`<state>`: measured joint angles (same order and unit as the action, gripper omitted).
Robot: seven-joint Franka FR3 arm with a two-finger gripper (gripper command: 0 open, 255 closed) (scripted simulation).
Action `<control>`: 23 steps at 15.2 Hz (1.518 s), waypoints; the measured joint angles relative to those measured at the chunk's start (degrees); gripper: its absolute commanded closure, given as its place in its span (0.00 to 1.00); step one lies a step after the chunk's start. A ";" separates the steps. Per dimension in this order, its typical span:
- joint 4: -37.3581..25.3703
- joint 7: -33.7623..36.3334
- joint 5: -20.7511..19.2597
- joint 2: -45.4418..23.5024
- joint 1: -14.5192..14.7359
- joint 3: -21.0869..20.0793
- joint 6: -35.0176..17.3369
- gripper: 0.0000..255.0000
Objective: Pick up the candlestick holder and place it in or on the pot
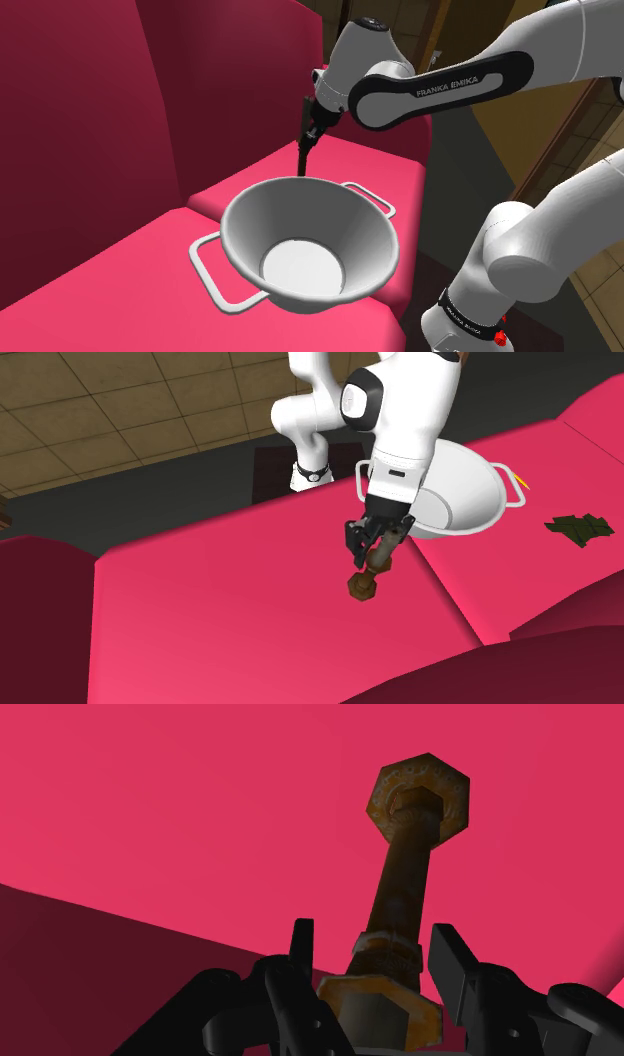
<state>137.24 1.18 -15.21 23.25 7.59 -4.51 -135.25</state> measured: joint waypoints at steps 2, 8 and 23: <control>-1.23 -0.45 0.37 0.38 0.16 0.05 1.57 1.00; -4.90 -1.66 1.29 1.31 0.56 0.14 6.09 1.00; -16.37 -4.52 2.84 1.27 0.95 0.34 17.28 1.00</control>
<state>120.88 -3.34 -12.37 24.52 8.54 -4.17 -117.97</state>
